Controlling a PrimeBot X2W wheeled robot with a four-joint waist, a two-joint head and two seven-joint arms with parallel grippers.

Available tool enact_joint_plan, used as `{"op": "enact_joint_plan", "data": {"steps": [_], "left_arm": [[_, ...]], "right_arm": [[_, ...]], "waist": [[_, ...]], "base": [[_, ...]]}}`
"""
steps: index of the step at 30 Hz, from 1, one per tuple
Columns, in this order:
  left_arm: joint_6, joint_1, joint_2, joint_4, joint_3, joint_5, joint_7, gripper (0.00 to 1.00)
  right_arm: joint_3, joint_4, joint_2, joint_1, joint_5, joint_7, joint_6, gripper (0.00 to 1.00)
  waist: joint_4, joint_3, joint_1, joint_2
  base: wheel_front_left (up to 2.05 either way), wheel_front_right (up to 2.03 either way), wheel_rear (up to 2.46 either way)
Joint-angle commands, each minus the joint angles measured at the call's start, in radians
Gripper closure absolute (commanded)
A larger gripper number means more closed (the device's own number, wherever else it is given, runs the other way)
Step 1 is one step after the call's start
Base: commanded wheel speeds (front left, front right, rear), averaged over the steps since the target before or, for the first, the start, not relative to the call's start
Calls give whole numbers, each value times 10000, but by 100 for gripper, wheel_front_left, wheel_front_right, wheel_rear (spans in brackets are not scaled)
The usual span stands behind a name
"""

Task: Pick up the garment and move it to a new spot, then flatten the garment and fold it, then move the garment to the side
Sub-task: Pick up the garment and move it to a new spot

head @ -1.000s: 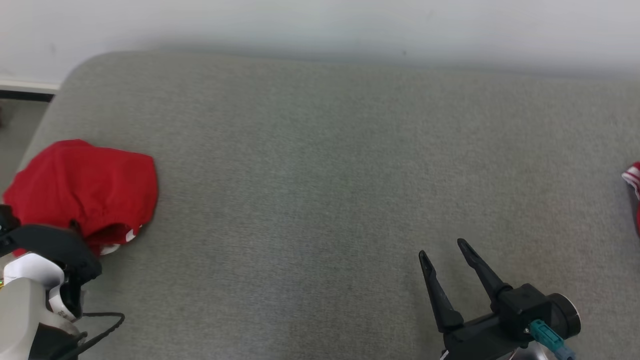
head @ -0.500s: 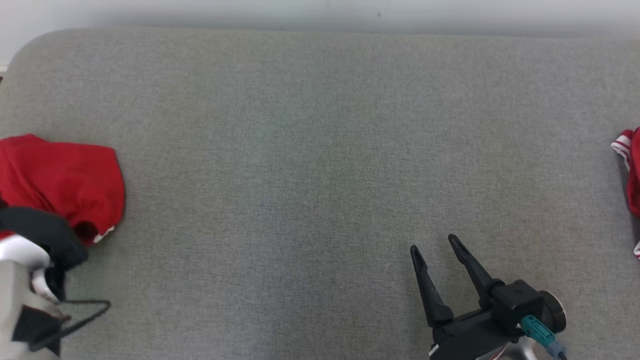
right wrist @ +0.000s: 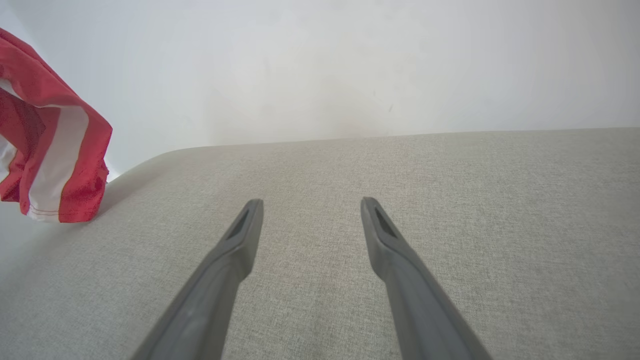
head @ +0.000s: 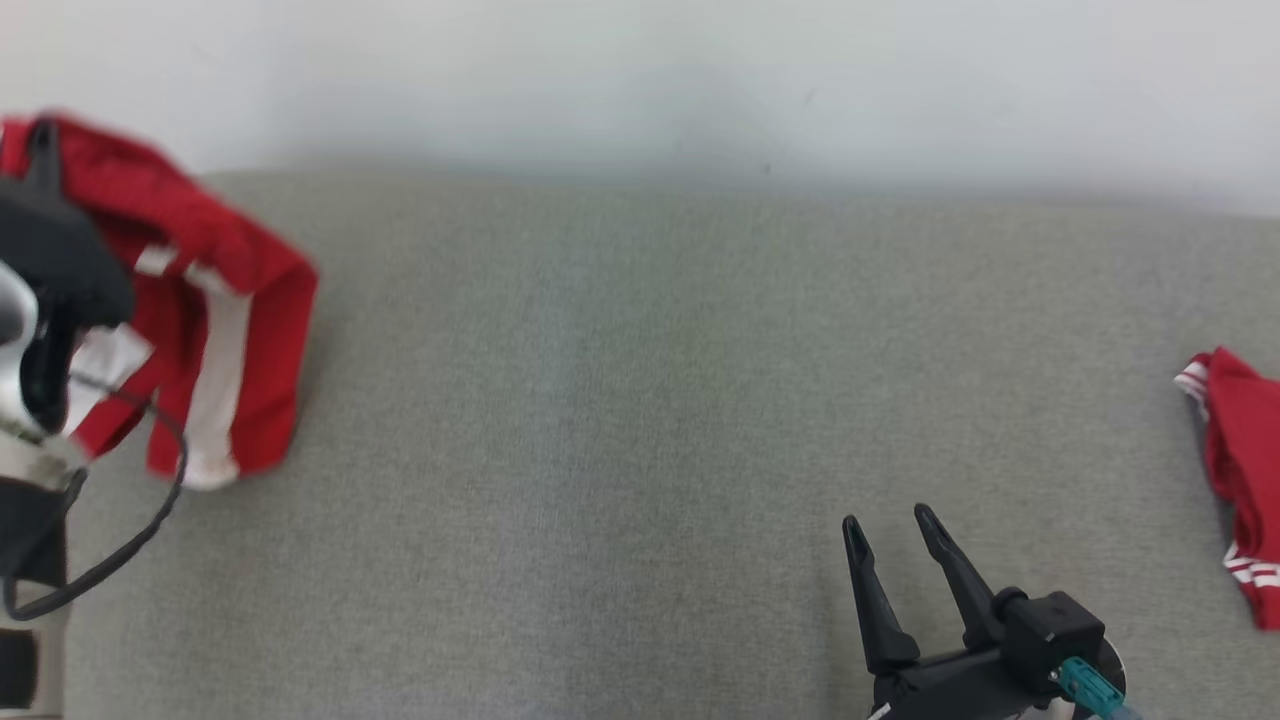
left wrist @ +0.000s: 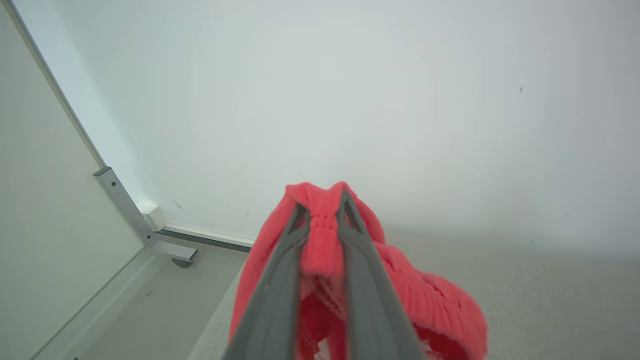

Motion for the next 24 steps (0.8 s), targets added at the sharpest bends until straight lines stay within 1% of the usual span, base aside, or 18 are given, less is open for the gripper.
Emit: {"op": "enact_joint_plan", "data": {"steps": [1,8,12,16,18,24], "left_arm": [[-61,-45,-123,-351,-92,-118,92,100],[-236,290,-793,-3306,-979,-495,596,100],[-237,516,-1323,-4320,-1561,-699,646,100],[-267,843,-1852,-4715,-2143,-966,687,100],[-275,1062,-2005,-4689,-2378,-958,711,100],[-169,2023,-2525,-3811,-2805,-1134,348,100]], "right_arm": [[-23,90,42,114,95,-98,-25,0],[-109,519,41,207,349,-389,-25,0],[-155,584,41,92,317,-476,-25,0],[-233,591,43,44,317,-511,-25,0],[-233,569,41,23,333,-536,-25,0],[-169,564,45,-125,410,-577,-25,0]], "waist": [[-247,-575,1,0],[-1391,-1059,1,0],[-2170,-1011,1,0],[-2854,-825,1,0],[-3141,-694,1,0],[-3775,-293,1,0]], "base": [[0,0,0],[0,0,0],[0,0,0],[0,0,0],[0,0,0],[0,0,0]]}}
